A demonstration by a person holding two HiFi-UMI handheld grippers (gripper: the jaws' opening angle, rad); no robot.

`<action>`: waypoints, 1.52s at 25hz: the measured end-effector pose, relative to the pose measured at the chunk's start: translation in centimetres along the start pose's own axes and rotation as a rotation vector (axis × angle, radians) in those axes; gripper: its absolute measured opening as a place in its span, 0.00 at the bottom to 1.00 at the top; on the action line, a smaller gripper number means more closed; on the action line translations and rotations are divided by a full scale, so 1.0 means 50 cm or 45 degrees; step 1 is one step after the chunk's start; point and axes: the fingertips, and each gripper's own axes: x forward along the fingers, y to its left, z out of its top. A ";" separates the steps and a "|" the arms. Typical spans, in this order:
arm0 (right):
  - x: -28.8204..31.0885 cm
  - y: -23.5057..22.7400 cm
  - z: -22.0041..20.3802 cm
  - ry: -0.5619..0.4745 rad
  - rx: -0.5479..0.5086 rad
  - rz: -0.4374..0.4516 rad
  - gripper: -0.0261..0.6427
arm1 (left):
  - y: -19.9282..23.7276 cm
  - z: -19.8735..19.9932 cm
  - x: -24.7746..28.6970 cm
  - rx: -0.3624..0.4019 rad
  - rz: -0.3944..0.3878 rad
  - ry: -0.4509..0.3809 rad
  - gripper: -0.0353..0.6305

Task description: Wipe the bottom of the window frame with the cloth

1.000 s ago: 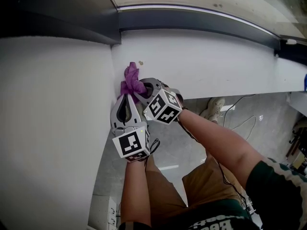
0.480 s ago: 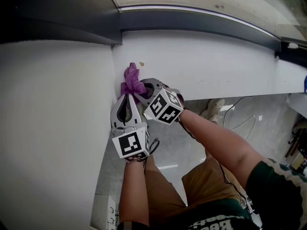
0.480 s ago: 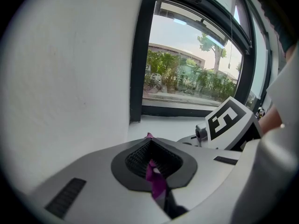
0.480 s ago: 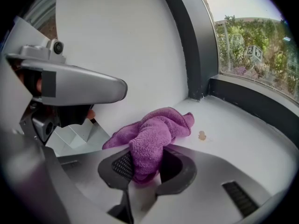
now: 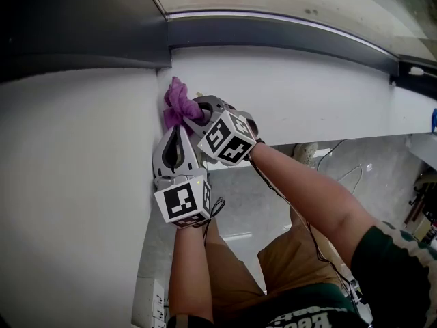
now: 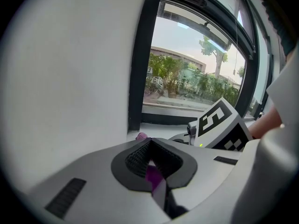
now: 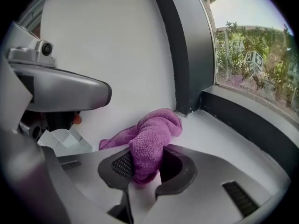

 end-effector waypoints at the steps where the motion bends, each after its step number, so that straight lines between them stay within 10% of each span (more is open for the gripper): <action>1: 0.000 -0.013 0.008 -0.005 -0.012 -0.009 0.19 | 0.000 0.010 0.005 -0.008 -0.003 -0.012 0.06; 16: -0.019 -0.120 0.054 -0.037 0.042 -0.119 0.19 | 0.000 0.059 0.048 0.075 0.018 0.001 0.06; 38: -0.191 -0.230 -0.129 0.036 0.203 -0.266 0.19 | -0.190 0.048 0.087 0.187 -0.103 0.075 0.06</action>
